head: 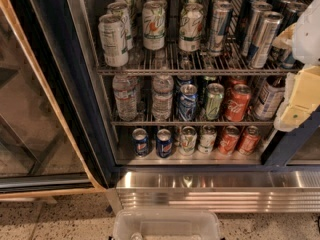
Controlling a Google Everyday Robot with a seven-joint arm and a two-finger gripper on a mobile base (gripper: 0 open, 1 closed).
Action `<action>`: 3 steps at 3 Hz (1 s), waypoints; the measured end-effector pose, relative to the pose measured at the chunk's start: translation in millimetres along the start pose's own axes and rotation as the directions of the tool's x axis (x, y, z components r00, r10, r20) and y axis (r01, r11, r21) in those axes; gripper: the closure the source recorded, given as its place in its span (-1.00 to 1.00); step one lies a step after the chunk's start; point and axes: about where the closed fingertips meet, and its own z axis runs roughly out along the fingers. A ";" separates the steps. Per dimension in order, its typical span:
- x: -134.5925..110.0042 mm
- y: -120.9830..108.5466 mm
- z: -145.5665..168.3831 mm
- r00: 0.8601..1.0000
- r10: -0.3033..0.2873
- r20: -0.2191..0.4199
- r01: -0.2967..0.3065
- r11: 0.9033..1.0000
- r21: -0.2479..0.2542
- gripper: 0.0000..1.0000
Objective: Pick 7up can from top shelf of fridge
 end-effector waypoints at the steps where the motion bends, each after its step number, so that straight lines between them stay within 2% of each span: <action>1: 0.0 0.0 0.0 1.000 0.000 0.000 0.000 1.000 0.000 -1.00; 2: -10.9 -12.2 13.8 0.998 -0.003 0.059 0.002 1.000 0.014 -1.00; 3: -33.6 -32.0 33.3 0.984 -0.009 0.177 0.001 0.999 0.049 -1.00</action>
Offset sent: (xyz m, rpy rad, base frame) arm 0.0522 0.0247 -0.0270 0.1516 -0.0696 0.0426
